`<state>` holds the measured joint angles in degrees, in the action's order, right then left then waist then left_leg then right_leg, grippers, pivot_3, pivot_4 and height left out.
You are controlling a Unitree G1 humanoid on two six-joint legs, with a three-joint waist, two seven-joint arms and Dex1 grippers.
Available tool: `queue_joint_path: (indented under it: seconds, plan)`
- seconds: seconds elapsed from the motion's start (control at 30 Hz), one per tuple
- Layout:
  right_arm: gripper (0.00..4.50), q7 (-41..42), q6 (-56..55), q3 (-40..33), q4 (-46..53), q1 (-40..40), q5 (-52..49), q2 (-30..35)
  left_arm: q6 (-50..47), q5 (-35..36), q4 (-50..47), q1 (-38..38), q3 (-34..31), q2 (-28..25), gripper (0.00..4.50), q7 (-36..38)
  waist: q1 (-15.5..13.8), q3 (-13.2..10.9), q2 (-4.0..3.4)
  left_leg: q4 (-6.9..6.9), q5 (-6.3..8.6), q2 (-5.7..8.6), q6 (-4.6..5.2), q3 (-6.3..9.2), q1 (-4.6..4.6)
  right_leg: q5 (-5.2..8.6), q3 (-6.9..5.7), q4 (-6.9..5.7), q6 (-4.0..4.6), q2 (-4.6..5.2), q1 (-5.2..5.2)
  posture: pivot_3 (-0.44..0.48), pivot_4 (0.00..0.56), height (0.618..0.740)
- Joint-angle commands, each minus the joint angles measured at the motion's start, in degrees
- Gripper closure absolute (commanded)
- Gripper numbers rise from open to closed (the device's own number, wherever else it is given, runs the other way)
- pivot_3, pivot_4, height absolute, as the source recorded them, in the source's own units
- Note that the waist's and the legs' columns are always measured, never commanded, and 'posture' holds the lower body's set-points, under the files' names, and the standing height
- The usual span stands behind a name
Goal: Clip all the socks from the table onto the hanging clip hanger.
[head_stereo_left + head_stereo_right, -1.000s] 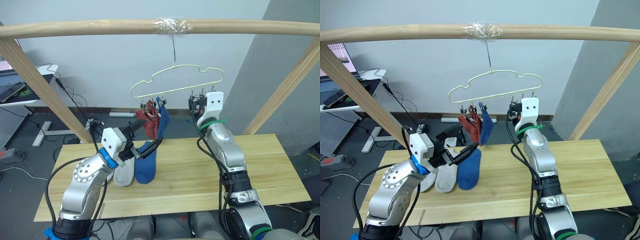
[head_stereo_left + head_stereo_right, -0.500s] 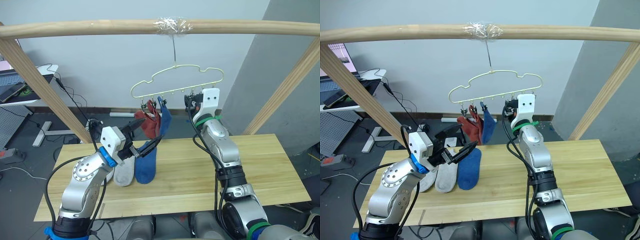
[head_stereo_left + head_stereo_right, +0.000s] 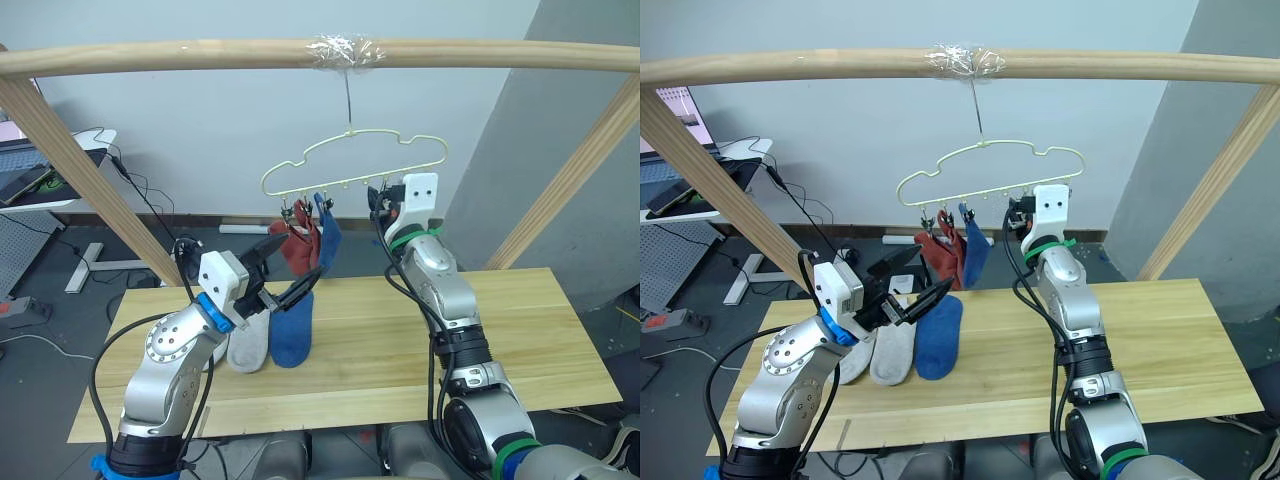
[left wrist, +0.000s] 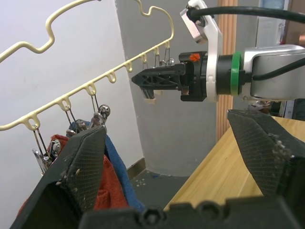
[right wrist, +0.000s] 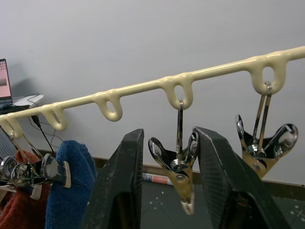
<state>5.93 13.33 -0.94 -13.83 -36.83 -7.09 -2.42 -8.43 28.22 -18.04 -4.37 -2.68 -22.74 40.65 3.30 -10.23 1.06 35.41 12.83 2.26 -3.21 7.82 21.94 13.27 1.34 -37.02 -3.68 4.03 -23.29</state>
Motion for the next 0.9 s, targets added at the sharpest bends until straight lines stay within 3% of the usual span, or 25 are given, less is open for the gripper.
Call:
queue_joint_path:
  seconds: [0.03,0.6,0.63,0.9]
  plan:
    - [2.81,0.34,-1.39,-0.22,0.89,-1.89,-0.45,-0.09,-0.12,2.98,-3.69,-0.75,-1.23,0.92,0.0,-0.37,0.0,0.0,0.0,0.0,0.0,0.0,0.0,0.0,0.0,0.0,0.0,0.0,0.0,0.0,0.0,-0.03,0.114,0.74]
    - [2.81,0.54,-1.09,-0.59,0.01,-2.37,-0.98,-0.15,-1.35,2.29,-4.34,-0.09,-0.7,0.26,0.0,-1.04,0.0,0.0,0.0,0.0,0.0,0.0,0.0,0.0,-0.01,0.0,0.0,-0.02,0.01,-0.01,0.0,-0.025,0.121,0.74]
    - [3.18,0.57,-1.04,-0.64,-0.07,-2.4,-1.1,-0.12,-1.4,2.28,-4.32,-0.06,-0.66,0.24,0.0,-1.11,0.0,0.0,0.0,0.0,0.0,0.0,0.0,0.0,-0.01,0.0,0.0,-0.02,0.01,-0.01,0.0,-0.025,0.121,0.74]
    - [4.47,0.4,-0.88,-1.36,-0.39,-2.76,-1.59,0.65,-1.44,2.01,-3.95,-0.28,-0.47,0.38,0.0,-1.62,0.0,0.0,0.0,0.0,0.0,0.0,0.0,0.0,-0.01,0.0,0.0,-0.02,0.01,-0.01,0.0,-0.027,0.125,0.74]
